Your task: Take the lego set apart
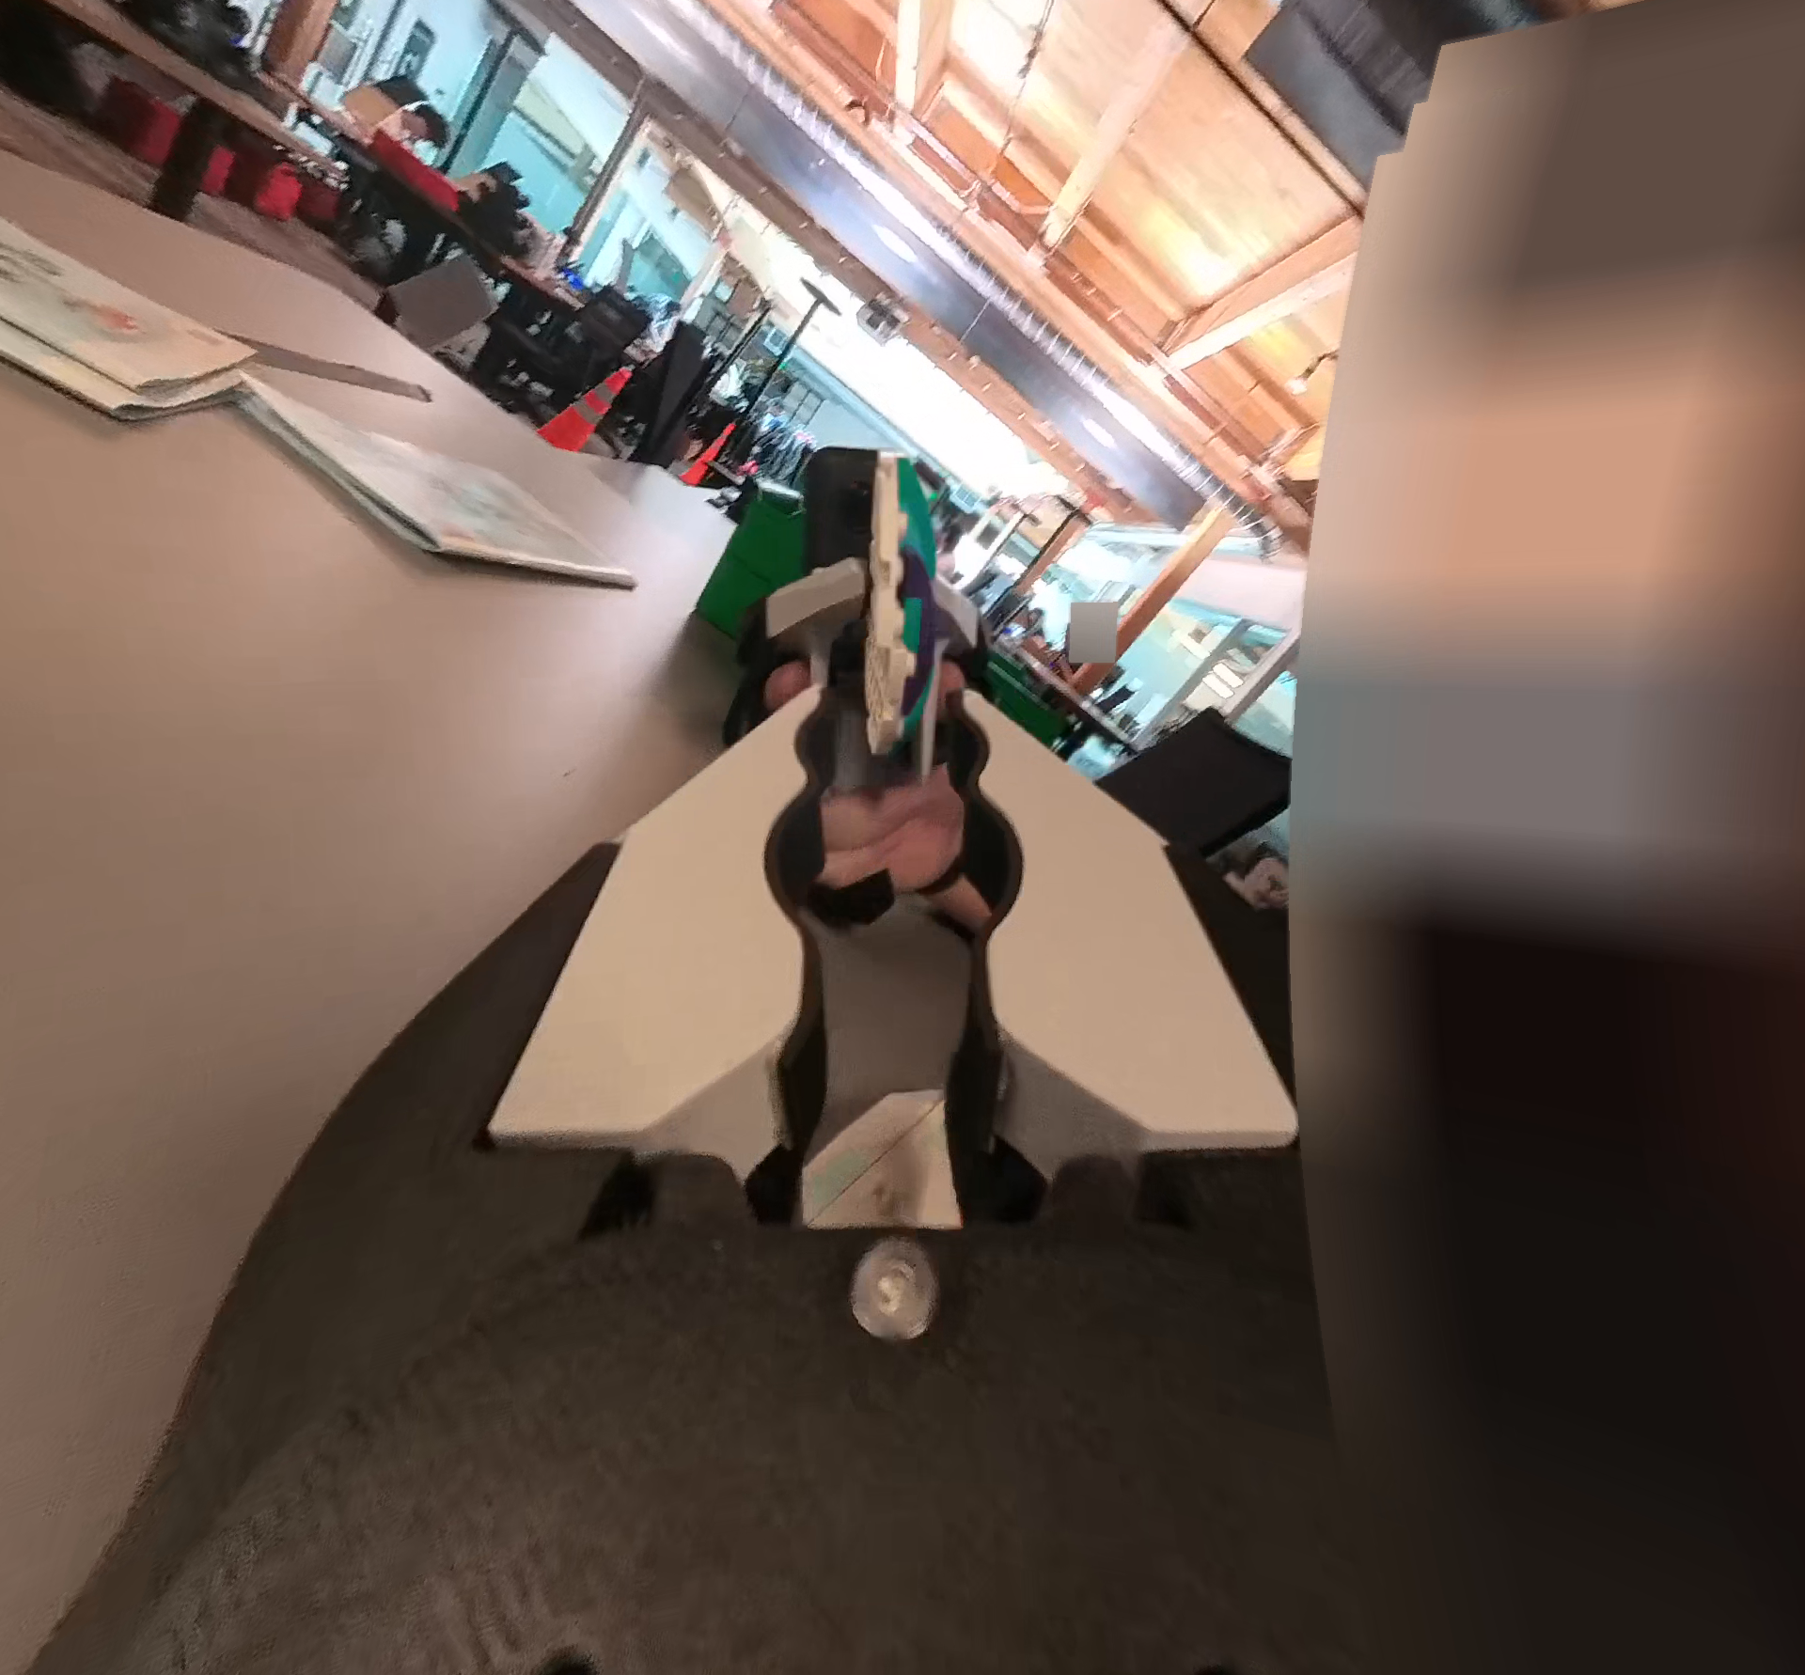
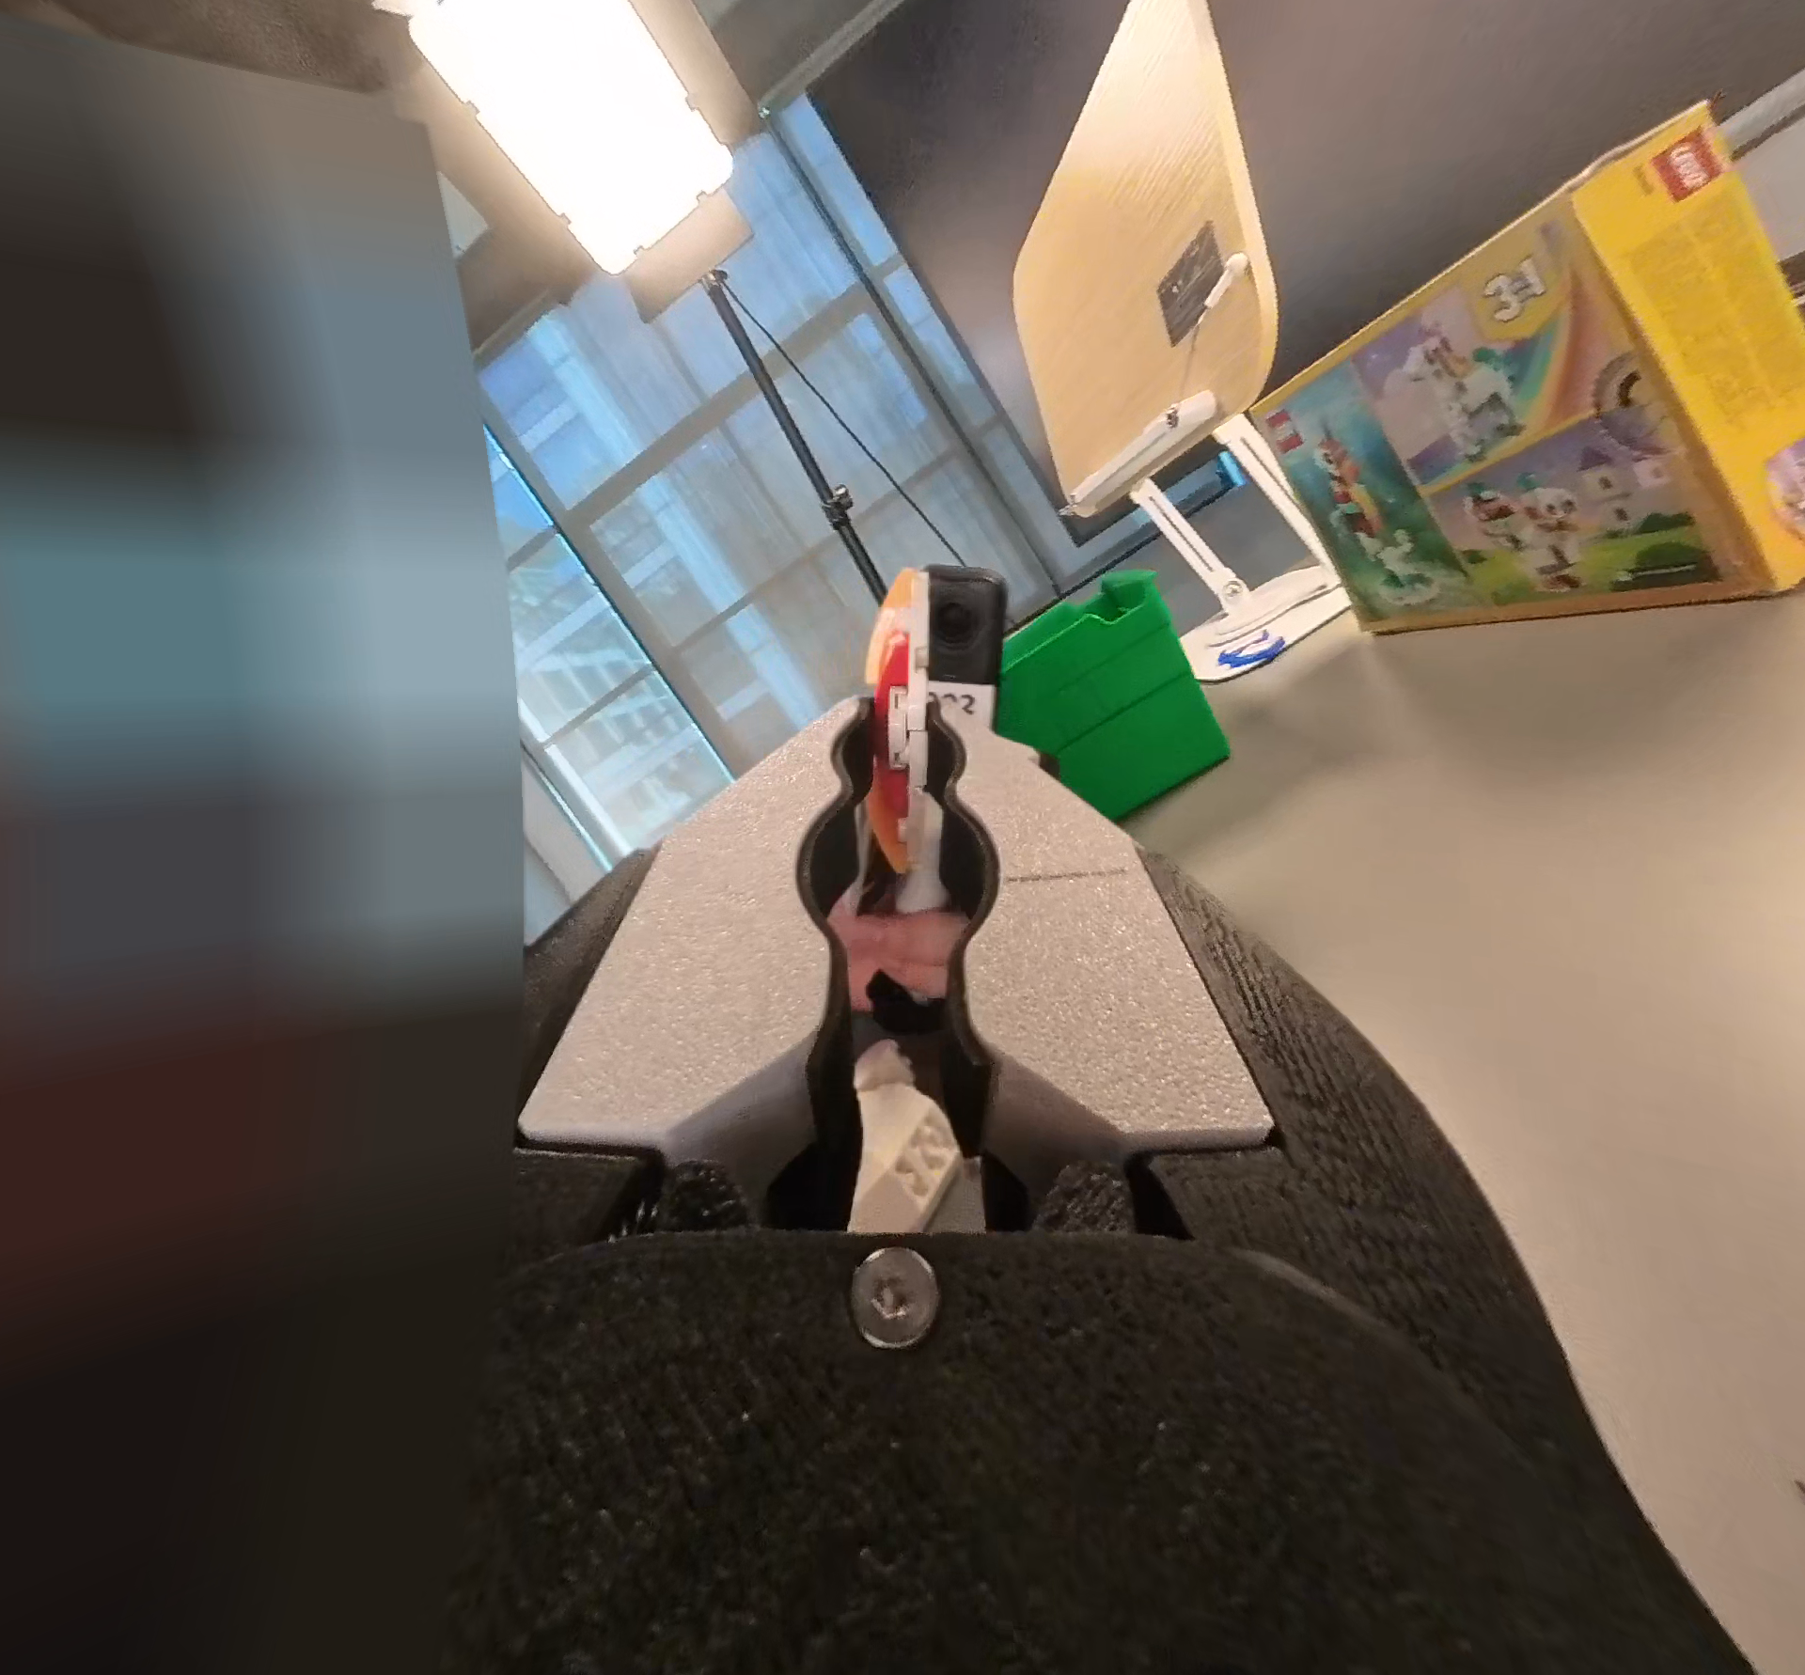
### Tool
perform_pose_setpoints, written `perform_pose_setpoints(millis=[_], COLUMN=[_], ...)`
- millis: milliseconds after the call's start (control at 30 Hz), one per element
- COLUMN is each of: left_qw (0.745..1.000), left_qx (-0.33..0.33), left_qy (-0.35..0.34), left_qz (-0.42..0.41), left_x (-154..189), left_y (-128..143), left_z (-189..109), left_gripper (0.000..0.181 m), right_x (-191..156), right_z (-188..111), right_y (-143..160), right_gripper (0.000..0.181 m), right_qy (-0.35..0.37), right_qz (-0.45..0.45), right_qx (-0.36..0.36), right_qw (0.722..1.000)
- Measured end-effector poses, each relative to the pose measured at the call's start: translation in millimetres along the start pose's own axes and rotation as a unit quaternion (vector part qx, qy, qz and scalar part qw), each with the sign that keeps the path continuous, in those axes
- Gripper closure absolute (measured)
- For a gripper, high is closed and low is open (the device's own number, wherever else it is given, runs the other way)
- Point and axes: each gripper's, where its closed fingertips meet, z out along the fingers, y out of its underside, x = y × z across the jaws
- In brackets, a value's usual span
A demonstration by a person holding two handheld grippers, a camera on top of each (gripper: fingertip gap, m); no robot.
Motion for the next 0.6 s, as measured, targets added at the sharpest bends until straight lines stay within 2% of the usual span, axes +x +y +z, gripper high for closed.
perform_pose_setpoints(millis=[33,267,333,400,467,533,600], left_qw=[1.0,1.0,0.999,0.997,0.992,0.985,0.979], left_qx=[-0.008,-0.021,-0.019,-0.017,-0.015,-0.02,-0.027], left_qy=[-0.006,-0.004,-0.024,-0.058,-0.084,-0.113,-0.133], left_qz=[0.008,0.002,-0.019,-0.051,-0.093,-0.129,-0.155], left_x=[-1,1,-7,-21,-33,-44,-51], left_y=[2,9,7,8,9,13,17], left_z=[1,4,2,-3,-7,-13,-16], left_gripper=[0.16,0.173,0.173,0.173,0.173,0.173,0.173], right_x=[1,2,10,15,15,17,27], right_z=[0,4,3,0,0,2,0], right_y=[1,7,1,-2,7,30,48], right_gripper=[0.173,0.173,0.156,0.139,0.136,0.14,0.141], right_qy=[0.005,0.024,0.07,0.127,0.166,0.182,0.205], right_qz=[-0.006,-0.041,-0.096,-0.196,-0.349,-0.496,-0.594], right_qx=[-0.004,-0.024,-0.013,-0.028,-0.098,-0.201,-0.293], right_qw=[1.0,0.999,0.993,0.972,0.917,0.825,0.721])
